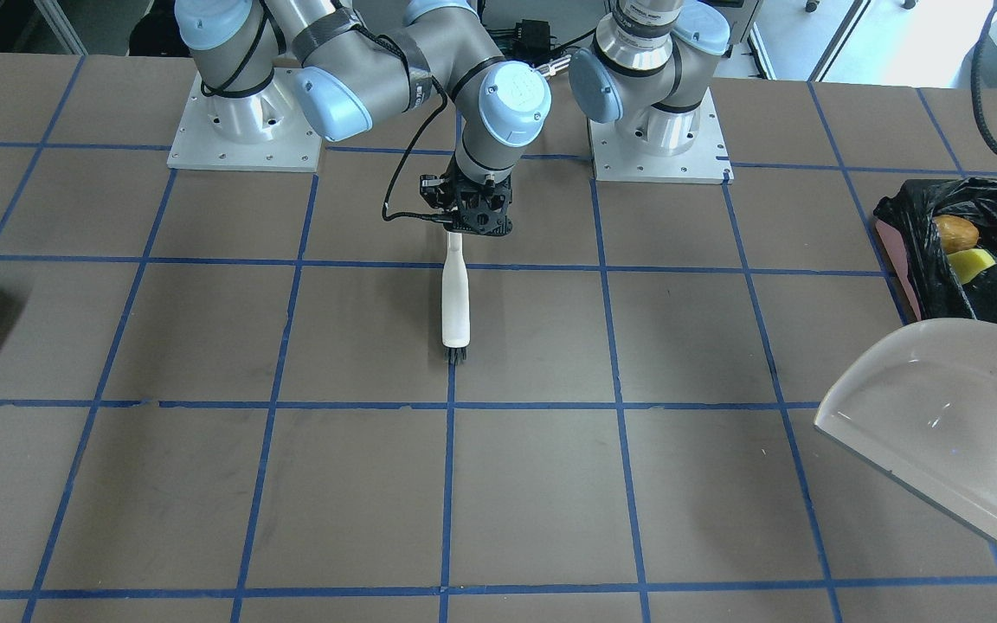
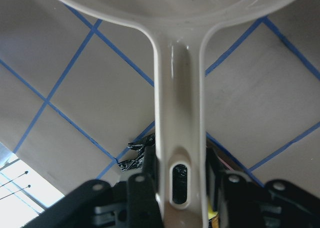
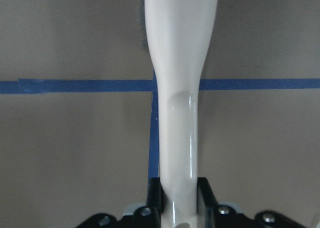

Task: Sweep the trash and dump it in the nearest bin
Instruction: 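Return the empty dustpan with the left gripper while the right lowers the brush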

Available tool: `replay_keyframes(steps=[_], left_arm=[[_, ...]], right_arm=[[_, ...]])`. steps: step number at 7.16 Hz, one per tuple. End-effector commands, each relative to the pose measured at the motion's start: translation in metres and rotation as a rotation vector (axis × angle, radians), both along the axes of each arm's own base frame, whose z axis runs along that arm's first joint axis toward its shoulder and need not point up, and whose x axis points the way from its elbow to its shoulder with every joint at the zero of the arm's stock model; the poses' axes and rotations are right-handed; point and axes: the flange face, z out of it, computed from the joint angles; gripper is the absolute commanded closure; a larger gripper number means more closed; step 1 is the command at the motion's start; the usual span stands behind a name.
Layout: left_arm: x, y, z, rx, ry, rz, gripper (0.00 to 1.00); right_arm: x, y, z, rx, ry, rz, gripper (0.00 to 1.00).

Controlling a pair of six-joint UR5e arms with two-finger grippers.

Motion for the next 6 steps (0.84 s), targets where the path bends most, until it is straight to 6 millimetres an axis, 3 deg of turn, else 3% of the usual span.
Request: replay_keyframes(steps=[1, 2, 4, 6], left_arm=[[-0.029, 0.001, 0.0, 0.003, 0.045, 0.096, 1.0], [-0.05, -0.002, 0.0, 0.001, 0.054, 0.123, 1.0], [-0.118, -0.015, -0.008, -0.018, 0.077, 0.218, 1.0], [-0.155, -0.022, -0.016, -0.029, 0.094, 0.28, 1.0]], right_arm=[[0.0, -0.007, 0.004, -0.007, -0.011, -0.099, 1.0], [-0.001, -0.01, 0.005, -0.007, -0.015, -0.131, 1.0], [-0.001, -0.01, 0.003, -0.002, -0.012, -0.125, 1.0], [-0.003, -0.009, -0.004, 0.008, 0.005, -0.113, 0.5]])
